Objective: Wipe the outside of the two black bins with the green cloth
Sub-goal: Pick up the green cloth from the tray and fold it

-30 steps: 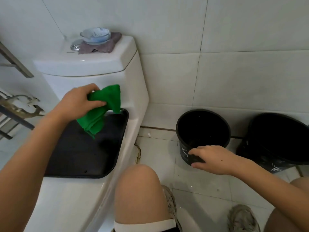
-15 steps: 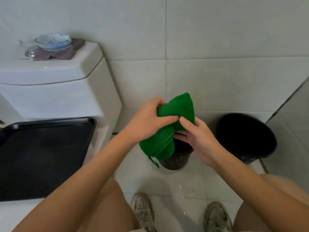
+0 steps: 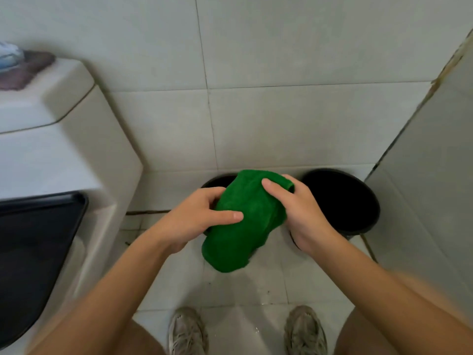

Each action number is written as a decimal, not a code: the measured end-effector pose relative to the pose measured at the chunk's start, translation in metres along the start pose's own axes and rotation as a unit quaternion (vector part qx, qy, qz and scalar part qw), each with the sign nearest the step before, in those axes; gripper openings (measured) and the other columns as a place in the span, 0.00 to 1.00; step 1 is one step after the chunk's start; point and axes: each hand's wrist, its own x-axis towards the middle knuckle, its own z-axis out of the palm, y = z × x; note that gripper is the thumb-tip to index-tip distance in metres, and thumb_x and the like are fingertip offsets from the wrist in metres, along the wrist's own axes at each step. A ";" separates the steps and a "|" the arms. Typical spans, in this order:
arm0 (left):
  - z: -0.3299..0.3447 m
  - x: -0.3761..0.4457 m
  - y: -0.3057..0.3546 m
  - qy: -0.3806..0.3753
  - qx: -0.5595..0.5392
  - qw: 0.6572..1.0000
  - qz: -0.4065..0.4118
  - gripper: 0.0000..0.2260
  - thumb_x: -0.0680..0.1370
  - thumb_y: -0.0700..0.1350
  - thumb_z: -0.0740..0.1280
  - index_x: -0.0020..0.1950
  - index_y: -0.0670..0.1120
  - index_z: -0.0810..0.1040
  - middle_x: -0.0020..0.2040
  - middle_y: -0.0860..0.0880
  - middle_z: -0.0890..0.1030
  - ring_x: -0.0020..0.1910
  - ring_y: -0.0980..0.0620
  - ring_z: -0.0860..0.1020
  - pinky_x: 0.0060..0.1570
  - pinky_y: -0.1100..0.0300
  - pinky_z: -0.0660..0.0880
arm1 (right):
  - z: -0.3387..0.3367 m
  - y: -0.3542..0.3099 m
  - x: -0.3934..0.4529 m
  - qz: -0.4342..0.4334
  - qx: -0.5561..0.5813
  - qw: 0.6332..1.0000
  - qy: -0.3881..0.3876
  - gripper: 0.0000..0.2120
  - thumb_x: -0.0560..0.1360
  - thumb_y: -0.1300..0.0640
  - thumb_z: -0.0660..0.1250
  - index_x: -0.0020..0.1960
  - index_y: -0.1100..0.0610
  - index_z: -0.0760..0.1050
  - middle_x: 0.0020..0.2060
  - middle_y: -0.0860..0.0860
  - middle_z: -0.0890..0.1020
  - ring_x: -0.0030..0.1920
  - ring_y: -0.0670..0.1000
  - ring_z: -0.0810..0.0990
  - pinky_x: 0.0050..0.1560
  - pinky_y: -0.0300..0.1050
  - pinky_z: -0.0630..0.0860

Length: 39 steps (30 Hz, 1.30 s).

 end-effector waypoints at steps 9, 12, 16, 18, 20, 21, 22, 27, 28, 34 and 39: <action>0.026 0.010 -0.007 0.070 -0.005 0.995 0.078 0.15 0.77 0.32 0.67 0.60 0.46 0.74 0.55 0.46 0.82 0.54 0.50 0.82 0.55 0.51 0.80 | -0.008 0.001 0.001 -0.039 -0.022 0.997 0.061 0.11 0.75 0.58 0.70 0.55 0.61 0.76 0.48 0.56 0.83 0.48 0.51 0.83 0.46 0.45 0.81; 0.035 0.013 -0.009 0.083 -0.032 0.992 0.087 0.20 0.77 0.32 0.66 0.64 0.51 0.74 0.56 0.47 0.83 0.54 0.49 0.83 0.54 0.50 0.80 | -0.005 0.010 0.000 -0.026 -0.030 0.997 0.066 0.21 0.73 0.56 0.72 0.64 0.57 0.69 0.54 0.53 0.80 0.52 0.47 0.81 0.48 0.41 0.79; 0.041 0.013 -0.010 0.089 -0.076 0.989 0.088 0.22 0.78 0.32 0.65 0.64 0.55 0.75 0.54 0.49 0.85 0.51 0.50 0.84 0.46 0.55 0.82 | -0.005 0.024 -0.003 -0.051 -0.180 0.979 0.084 0.40 0.72 0.47 0.72 0.77 0.47 0.54 0.71 0.50 0.67 0.69 0.48 0.68 0.68 0.52 0.70; 0.040 0.012 -0.009 0.091 -0.091 0.988 0.083 0.21 0.77 0.32 0.65 0.64 0.54 0.75 0.51 0.48 0.85 0.48 0.50 0.85 0.39 0.59 0.81 | -0.004 0.020 -0.011 -0.170 -0.321 0.930 0.058 0.38 0.72 0.42 0.70 0.76 0.45 0.56 0.73 0.47 0.63 0.73 0.46 0.61 0.71 0.49 0.63; 0.035 0.009 -0.005 0.090 -0.117 0.986 0.082 0.20 0.77 0.31 0.65 0.65 0.50 0.75 0.50 0.47 0.86 0.45 0.51 0.85 0.35 0.63 0.79 | -0.001 0.012 -0.017 -0.237 -0.419 0.876 -0.033 0.37 0.71 0.40 0.68 0.76 0.44 0.58 0.75 0.46 0.61 0.74 0.45 0.57 0.72 0.46 0.59; 0.031 0.007 -0.002 0.087 -0.132 0.984 0.081 0.21 0.77 0.31 0.64 0.66 0.48 0.75 0.50 0.46 0.85 0.45 0.50 0.85 0.35 0.63 0.79 | 0.000 0.009 -0.019 -0.236 -0.460 0.853 -0.078 0.39 0.70 0.39 0.69 0.76 0.43 0.57 0.75 0.45 0.59 0.75 0.44 0.56 0.73 0.45 0.58; 0.026 0.006 -0.001 0.080 -0.143 0.983 0.082 0.21 0.76 0.30 0.64 0.67 0.47 0.75 0.52 0.43 0.85 0.46 0.49 0.84 0.37 0.61 0.80 | 0.000 0.006 -0.021 -0.225 -0.488 0.836 -0.109 0.41 0.69 0.39 0.71 0.77 0.43 0.55 0.76 0.44 0.58 0.74 0.44 0.55 0.73 0.46 0.58; 0.020 -0.002 0.001 0.018 -0.129 0.987 0.090 0.31 0.66 0.30 0.66 0.69 0.45 0.72 0.53 0.43 0.84 0.48 0.47 0.84 0.41 0.60 0.80 | -0.001 0.002 -0.022 -0.187 -0.485 0.847 -0.107 0.49 0.65 0.40 0.75 0.77 0.43 0.50 0.73 0.43 0.63 0.71 0.45 0.64 0.68 0.51 0.68; 0.021 -0.002 0.000 0.013 -0.127 0.987 0.096 0.33 0.65 0.29 0.66 0.70 0.45 0.70 0.54 0.43 0.83 0.49 0.48 0.84 0.42 0.59 0.80 | -0.002 0.001 -0.022 -0.187 -0.496 0.841 -0.106 0.50 0.65 0.40 0.76 0.77 0.43 0.50 0.73 0.43 0.64 0.70 0.45 0.65 0.67 0.51 0.69; 0.022 -0.003 -0.004 0.056 0.071 0.992 0.092 0.45 0.71 0.27 0.70 0.78 0.56 0.53 0.67 0.48 0.73 0.61 0.51 0.78 0.54 0.58 0.79 | -0.007 -0.006 -0.019 -0.166 -0.510 0.837 -0.109 0.38 0.65 0.42 0.77 0.70 0.43 0.64 0.61 0.45 0.78 0.58 0.51 0.77 0.56 0.54 0.76; 0.022 -0.003 -0.007 0.123 0.299 0.935 0.146 0.27 0.72 0.38 0.74 0.70 0.51 0.72 0.59 0.52 0.78 0.57 0.53 0.77 0.58 0.50 0.76 | -0.008 -0.004 -0.018 -0.142 -0.514 0.841 -0.094 0.30 0.64 0.39 0.75 0.61 0.42 0.67 0.53 0.45 0.80 0.51 0.50 0.80 0.49 0.54 0.78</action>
